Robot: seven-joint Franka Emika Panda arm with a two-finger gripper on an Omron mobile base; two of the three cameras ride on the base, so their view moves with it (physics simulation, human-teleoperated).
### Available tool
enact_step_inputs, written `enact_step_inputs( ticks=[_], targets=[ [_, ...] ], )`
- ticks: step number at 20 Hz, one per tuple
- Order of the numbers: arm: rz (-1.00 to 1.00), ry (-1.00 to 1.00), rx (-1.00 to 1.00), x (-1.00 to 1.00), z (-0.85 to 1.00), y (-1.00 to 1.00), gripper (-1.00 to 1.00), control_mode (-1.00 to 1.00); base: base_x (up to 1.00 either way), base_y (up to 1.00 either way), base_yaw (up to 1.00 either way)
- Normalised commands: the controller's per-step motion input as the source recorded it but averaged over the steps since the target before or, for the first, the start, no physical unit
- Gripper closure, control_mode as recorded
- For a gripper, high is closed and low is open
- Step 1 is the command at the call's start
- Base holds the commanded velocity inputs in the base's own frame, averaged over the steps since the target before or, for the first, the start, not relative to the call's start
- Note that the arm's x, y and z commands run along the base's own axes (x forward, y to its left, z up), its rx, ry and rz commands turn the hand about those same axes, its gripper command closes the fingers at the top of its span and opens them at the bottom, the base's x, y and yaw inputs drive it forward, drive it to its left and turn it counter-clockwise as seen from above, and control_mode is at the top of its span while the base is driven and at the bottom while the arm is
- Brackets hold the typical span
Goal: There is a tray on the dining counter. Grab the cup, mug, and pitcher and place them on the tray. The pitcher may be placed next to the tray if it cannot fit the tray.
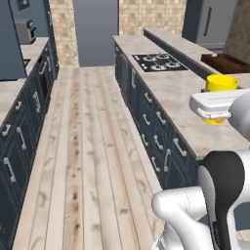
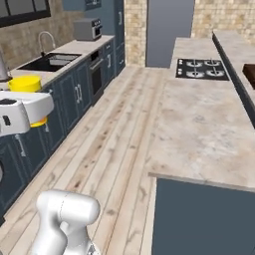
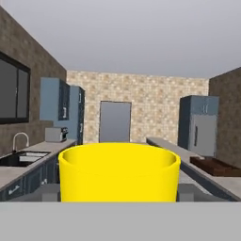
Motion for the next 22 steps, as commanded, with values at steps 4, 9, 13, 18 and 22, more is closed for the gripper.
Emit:
enact_step_inputs(
  ticks=[4, 9, 13, 18, 22],
  targets=[
    [0.0, 0.0, 0.0, 0.0, 0.0, 0.0, 1.0, 1.0, -0.3, -1.0, -0.19],
    [0.0, 0.0, 0.0, 0.0, 0.0, 0.0, 1.0, 1.0, -0.11, -1.0, -0.18],
    [0.0, 0.0, 0.0, 0.0, 0.0, 0.0, 1.0, 1.0, 0.04, -1.0, -0.07],
    [0.0, 0.0, 0.0, 0.0, 0.0, 0.0, 1.0, 1.0, 0.32, -1.0, -0.01],
    [0.0, 0.0, 0.0, 0.0, 0.0, 0.0, 1.0, 1.0, 0.51, -1.0, 0.02]
  ],
)
